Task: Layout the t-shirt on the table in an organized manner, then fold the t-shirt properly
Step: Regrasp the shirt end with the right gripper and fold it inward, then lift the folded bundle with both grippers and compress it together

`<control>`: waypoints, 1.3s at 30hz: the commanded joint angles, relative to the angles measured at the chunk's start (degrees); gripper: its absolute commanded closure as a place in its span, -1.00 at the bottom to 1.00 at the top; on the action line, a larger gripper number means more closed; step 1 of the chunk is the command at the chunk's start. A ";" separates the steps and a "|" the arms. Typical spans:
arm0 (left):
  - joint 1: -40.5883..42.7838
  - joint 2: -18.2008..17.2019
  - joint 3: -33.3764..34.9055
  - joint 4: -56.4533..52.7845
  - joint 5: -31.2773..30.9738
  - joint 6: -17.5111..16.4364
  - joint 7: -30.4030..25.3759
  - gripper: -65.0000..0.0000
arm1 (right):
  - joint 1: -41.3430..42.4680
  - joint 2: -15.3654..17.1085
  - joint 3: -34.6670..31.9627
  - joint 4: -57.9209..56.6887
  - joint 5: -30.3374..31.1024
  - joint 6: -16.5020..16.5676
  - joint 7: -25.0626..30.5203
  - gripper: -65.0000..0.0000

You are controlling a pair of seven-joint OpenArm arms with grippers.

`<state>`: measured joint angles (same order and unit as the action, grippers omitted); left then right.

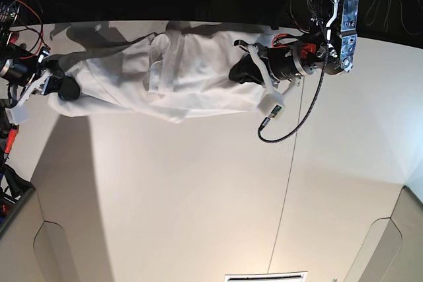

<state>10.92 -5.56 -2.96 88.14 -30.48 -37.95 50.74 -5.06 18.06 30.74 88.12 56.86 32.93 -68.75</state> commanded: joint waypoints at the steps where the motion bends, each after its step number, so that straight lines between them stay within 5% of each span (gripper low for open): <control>1: -0.42 -0.13 -0.04 0.72 -0.96 -0.17 -1.51 1.00 | 0.59 0.42 0.00 2.99 2.03 0.28 0.11 1.00; 8: -0.42 2.12 0.31 0.72 -0.94 0.09 -2.19 1.00 | 0.59 -6.10 -4.44 11.80 2.29 0.28 -0.92 1.00; 17: -0.48 2.99 3.74 0.85 -2.97 -0.24 -2.75 1.00 | 0.59 -15.04 -20.52 11.85 -2.21 0.28 2.67 1.00; 20: -0.57 2.67 2.80 3.50 -6.58 -0.90 -0.22 1.00 | 0.61 -15.39 -24.41 11.85 -4.42 0.28 4.37 1.00; 25: 1.51 2.05 -5.05 13.46 -10.43 -2.05 12.57 1.00 | 0.90 -15.39 -26.10 11.85 -6.99 0.26 5.55 1.00; 32: 8.50 -3.23 -17.81 16.98 -11.74 -2.05 11.98 1.00 | 0.92 -15.39 -26.12 11.85 -6.97 0.22 5.60 1.00; 39: 10.84 -2.82 -15.98 11.56 -11.72 -1.25 6.58 1.00 | 0.92 -15.58 -29.62 11.85 -7.06 0.24 7.72 1.00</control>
<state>21.96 -8.12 -18.79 98.94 -40.99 -39.00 58.30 -4.78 2.83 1.32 99.00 48.27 32.99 -62.15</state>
